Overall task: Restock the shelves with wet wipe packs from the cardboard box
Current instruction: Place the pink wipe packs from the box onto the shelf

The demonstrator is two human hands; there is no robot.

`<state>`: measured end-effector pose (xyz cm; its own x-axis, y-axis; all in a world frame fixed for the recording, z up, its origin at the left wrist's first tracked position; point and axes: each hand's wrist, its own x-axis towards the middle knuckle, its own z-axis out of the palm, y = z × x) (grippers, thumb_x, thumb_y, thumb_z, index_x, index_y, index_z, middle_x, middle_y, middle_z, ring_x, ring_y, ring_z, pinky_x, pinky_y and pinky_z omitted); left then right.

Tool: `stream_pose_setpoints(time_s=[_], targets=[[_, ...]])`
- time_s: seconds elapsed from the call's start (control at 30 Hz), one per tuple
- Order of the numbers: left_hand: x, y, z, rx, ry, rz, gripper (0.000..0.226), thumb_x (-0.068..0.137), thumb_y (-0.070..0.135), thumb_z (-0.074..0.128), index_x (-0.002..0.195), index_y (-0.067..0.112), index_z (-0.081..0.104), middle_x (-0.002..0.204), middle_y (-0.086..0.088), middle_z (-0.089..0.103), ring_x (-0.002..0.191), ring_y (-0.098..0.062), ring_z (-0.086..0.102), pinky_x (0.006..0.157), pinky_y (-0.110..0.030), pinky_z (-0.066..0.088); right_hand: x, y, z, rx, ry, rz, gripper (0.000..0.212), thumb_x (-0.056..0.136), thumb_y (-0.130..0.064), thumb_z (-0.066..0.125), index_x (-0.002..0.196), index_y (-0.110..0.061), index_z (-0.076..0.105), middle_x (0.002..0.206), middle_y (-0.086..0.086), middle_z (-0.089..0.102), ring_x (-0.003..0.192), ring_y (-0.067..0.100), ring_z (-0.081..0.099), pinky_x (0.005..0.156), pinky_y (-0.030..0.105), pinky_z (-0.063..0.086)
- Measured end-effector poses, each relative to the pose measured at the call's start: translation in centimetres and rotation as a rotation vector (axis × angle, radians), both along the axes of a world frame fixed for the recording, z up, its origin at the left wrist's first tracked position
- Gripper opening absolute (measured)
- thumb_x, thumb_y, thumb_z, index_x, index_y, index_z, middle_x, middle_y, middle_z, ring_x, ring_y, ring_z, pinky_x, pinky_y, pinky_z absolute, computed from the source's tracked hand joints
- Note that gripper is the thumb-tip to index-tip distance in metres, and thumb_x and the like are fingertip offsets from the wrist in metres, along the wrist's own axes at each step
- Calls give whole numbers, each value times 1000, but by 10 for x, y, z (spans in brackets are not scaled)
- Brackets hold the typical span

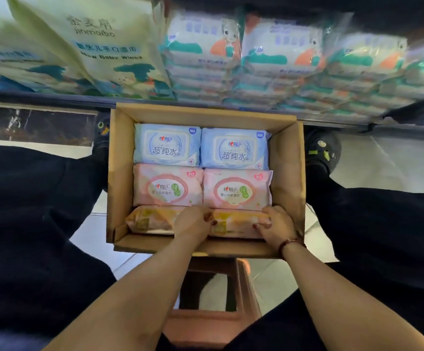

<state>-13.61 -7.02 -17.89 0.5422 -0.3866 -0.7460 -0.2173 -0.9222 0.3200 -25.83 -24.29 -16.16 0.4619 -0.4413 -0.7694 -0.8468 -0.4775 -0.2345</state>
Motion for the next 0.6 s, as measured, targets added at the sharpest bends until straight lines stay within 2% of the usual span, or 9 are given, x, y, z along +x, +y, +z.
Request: stream_pose_setpoints(time_s=[0.13,0.23,0.3,0.37,0.5,0.6], targets=[[0,-5,-2,77,-11,46,21,87,38,64,105,29,70,107,3,70,102,-21,62,77,-27,46,-3,4,-8,-3,-20,-44,39,83,-27,68,119,-11,59,122,11,50,116,30,47,96,30,38],[0,-8,-1,103,-13,103,18,87,33,65,102,27,72,107,3,70,103,-20,62,77,-24,44,-2,5,-11,-15,-12,6,34,89,-32,54,118,-16,61,121,12,54,116,32,43,96,33,36],[0,-8,0,87,2,150,17,88,28,63,102,26,73,108,1,70,104,-21,61,80,-25,46,-3,2,-9,-1,-43,30,40,84,-30,43,110,-13,68,113,15,60,109,35,49,93,33,38],[-1,-5,2,66,36,220,17,89,22,61,101,25,74,107,1,71,104,-21,61,83,-27,49,-4,-1,-8,-1,-97,11,39,79,-18,43,101,-9,73,106,17,63,103,37,52,91,33,41],[-2,5,0,-49,157,426,17,88,13,62,85,25,75,90,3,72,91,-20,65,82,-33,56,-5,-1,-8,-35,-130,71,30,84,-7,50,104,-9,73,107,12,65,103,33,50,88,28,38],[2,10,7,-121,135,421,14,87,9,64,86,16,76,83,0,70,81,-15,62,70,-23,50,-4,-3,-4,-44,-187,88,25,86,-3,54,97,-6,75,99,13,69,97,32,53,82,26,37]])
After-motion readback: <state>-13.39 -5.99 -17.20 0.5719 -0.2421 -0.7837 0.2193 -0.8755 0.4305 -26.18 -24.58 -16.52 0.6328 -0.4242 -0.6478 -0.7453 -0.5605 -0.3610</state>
